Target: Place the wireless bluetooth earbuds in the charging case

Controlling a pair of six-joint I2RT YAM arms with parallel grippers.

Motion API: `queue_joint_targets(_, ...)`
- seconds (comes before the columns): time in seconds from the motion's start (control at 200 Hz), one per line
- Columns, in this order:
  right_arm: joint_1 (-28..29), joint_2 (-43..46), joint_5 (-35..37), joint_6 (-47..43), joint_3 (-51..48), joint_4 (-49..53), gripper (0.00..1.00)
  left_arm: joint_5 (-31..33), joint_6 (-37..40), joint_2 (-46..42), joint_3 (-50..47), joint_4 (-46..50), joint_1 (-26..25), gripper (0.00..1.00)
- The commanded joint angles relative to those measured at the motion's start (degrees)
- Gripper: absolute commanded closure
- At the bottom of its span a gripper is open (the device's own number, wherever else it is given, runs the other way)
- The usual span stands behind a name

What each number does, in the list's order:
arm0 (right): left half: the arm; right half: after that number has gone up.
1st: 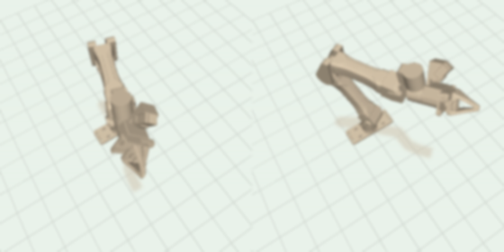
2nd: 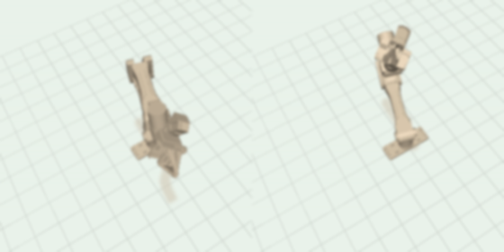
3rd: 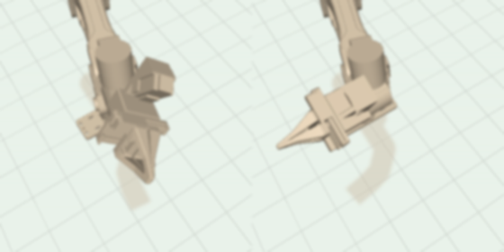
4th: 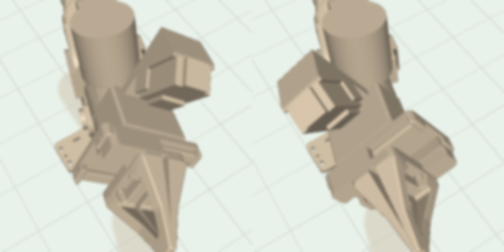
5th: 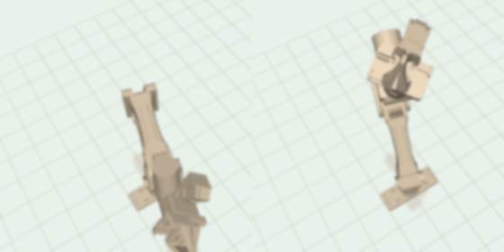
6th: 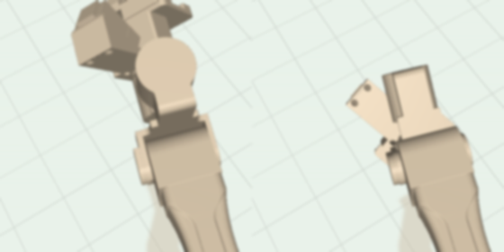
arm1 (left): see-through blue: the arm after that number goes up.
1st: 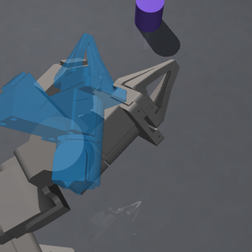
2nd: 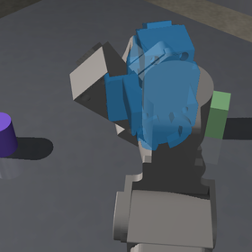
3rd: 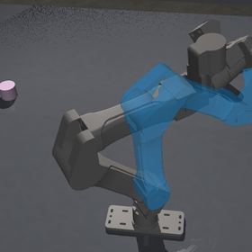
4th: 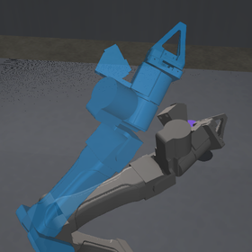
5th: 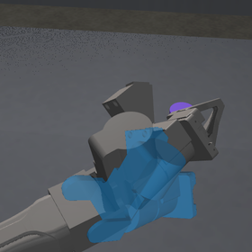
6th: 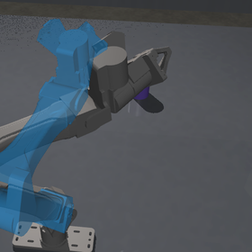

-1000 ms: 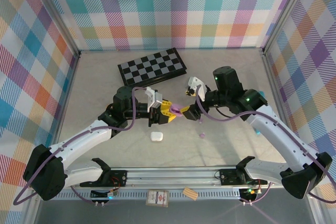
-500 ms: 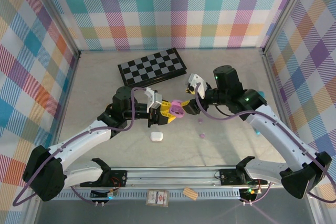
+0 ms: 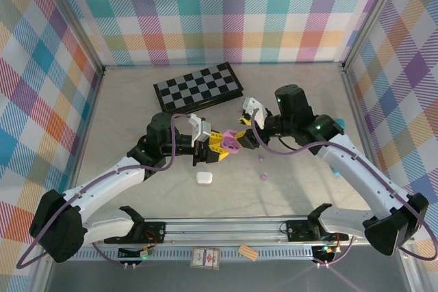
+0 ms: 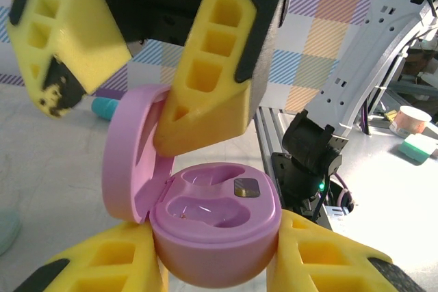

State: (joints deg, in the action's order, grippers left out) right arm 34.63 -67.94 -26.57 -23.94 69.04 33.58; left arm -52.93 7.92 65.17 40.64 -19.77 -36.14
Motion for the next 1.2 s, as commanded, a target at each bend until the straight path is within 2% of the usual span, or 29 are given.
queue_joint_targets(0.0,0.39,-0.94,-3.4,-1.6,0.83,1.79,0.54,-2.36,-0.2,-1.19,1.12,-2.51,-0.37,0.71)
queue_joint_targets(0.18,0.72,-1.34,-3.85,-2.15,1.36,2.7,0.81,-2.25,-0.1,-1.2,1.37,-2.44,-0.42,0.7)
queue_joint_targets(0.28,0.87,-0.73,-3.4,-2.29,1.37,2.66,1.0,-1.94,0.07,-1.06,1.28,-2.44,-0.42,0.7)
queue_joint_targets(0.375,1.29,-0.07,-2.6,-2.12,1.45,2.34,1.0,-1.46,0.01,-0.92,1.14,-2.63,-0.42,0.7)
queue_joint_targets(0.485,1.92,0.48,-0.38,-2.03,1.39,1.69,1.0,0.31,-0.33,-1.03,0.89,-3.06,-0.42,0.64)
queue_joint_targets(0.55,2.08,0.7,0.82,-1.92,1.21,1.02,1.0,1.4,-0.95,-1.1,0.54,-4.1,-0.42,0.49)
queue_joint_targets(0.675,2.4,0.79,2.92,-1.86,1.2,0.04,1.0,2.2,-2.13,-0.94,-0.18,-5.83,-0.42,0.32)
queue_joint_targets(0.755,2.63,0.76,3.27,-1.87,1.19,-0.67,1.0,2.29,-2.98,-0.45,-0.37,-6.85,-0.42,0.26)
queue_joint_targets(0.965,2.97,0.85,3.2,-1.29,0.88,-2.1,1.0,3.47,-5.26,0.77,-0.68,-9.76,-0.41,0.23)
queue_joint_targets(1.195,2.99,1.57,1.49,-0.6,0.49,-3.15,1.0,3.12,-4.76,1.76,-0.56,-9.37,-0.49,0.25)
